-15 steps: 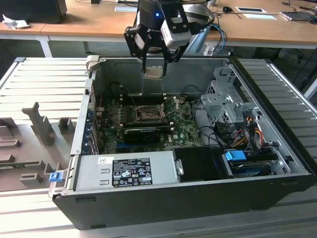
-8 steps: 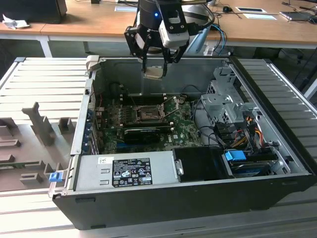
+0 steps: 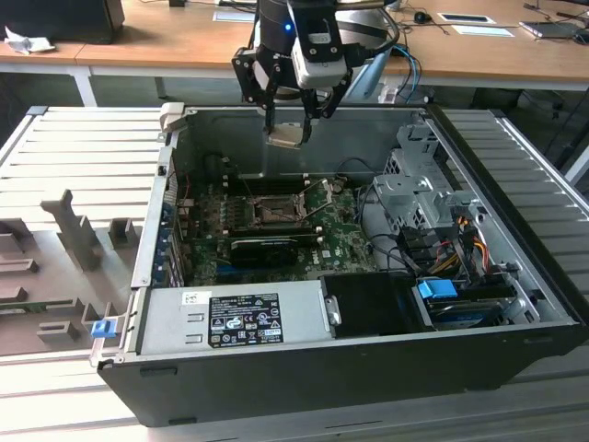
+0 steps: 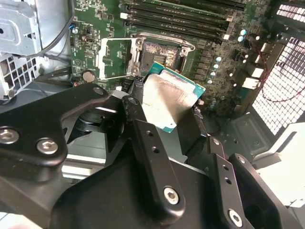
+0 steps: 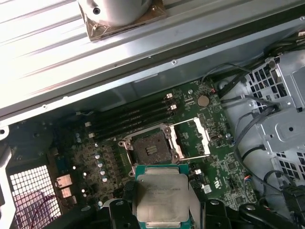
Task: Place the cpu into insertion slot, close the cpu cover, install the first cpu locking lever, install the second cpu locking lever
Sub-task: 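Place the cpu into insertion slot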
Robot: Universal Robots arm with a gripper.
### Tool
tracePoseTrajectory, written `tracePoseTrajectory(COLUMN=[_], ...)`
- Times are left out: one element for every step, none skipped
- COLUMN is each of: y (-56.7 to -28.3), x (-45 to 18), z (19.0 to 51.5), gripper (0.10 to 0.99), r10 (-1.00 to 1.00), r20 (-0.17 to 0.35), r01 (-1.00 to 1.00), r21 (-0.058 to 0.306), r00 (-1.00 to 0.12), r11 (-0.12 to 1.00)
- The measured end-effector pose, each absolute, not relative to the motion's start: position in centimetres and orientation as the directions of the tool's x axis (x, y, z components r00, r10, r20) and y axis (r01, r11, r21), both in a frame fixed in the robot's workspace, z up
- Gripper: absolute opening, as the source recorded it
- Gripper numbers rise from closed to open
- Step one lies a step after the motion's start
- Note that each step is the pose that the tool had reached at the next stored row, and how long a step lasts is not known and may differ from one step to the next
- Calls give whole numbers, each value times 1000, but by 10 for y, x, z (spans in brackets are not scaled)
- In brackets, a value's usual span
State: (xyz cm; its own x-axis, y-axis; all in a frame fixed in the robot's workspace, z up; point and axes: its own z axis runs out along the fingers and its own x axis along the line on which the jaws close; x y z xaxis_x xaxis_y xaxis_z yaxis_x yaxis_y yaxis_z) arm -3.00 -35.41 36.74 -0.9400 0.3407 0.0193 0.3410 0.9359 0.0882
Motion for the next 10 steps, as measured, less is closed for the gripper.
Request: tracePoseTrajectory(y=[-354,-354,-354,-354,-354,-354,-354,-354,-354,-354], x=[-30,-30,-30,-30,-30,-30,-30,-30,-30,-30], z=[367,367,367,367,367,367,367,367,367,367], gripper=[529,529,529,529,529,529,529,529,529,529], r10=[346,355,366,375,383,389,393,398,402,407], r20=[19,19,19,19,19,19,19,19,19,19], r01=[346,356,367,375,383,389,393,398,402,407], r21=[88,88,88,88,88,88,88,88,88,88], r00=[-938,-934,-930,-927,-924,-921,-919,-917,-915,-913], r11=[934,930,926,923,920,917,915,913,911,909])
